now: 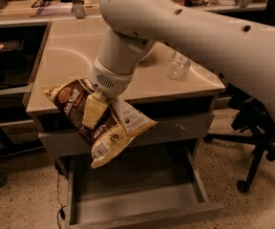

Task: Place brown chip bag into middle drawer

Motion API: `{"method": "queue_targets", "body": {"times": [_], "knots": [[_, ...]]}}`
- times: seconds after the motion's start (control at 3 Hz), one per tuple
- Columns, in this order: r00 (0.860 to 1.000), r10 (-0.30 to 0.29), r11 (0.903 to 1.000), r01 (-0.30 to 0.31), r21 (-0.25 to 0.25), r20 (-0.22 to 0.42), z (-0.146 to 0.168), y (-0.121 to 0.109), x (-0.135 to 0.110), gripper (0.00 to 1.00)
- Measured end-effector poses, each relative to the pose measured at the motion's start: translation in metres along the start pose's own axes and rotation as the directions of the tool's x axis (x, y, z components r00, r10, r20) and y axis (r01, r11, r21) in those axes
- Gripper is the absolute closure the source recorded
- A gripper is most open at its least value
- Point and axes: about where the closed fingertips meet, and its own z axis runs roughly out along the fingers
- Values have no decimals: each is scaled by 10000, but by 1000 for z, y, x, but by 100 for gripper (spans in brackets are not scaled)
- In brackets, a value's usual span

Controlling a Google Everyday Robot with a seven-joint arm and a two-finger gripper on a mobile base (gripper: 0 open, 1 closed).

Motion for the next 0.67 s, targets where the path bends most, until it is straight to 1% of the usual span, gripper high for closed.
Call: {"method": "queue_targets", "body": {"times": [0.33,0.67], "knots": [[10000,1,10000,-1,-1,0,0,0,0,100],[9992,399,9982,-396,-449,56,23,22,11,100]]}}
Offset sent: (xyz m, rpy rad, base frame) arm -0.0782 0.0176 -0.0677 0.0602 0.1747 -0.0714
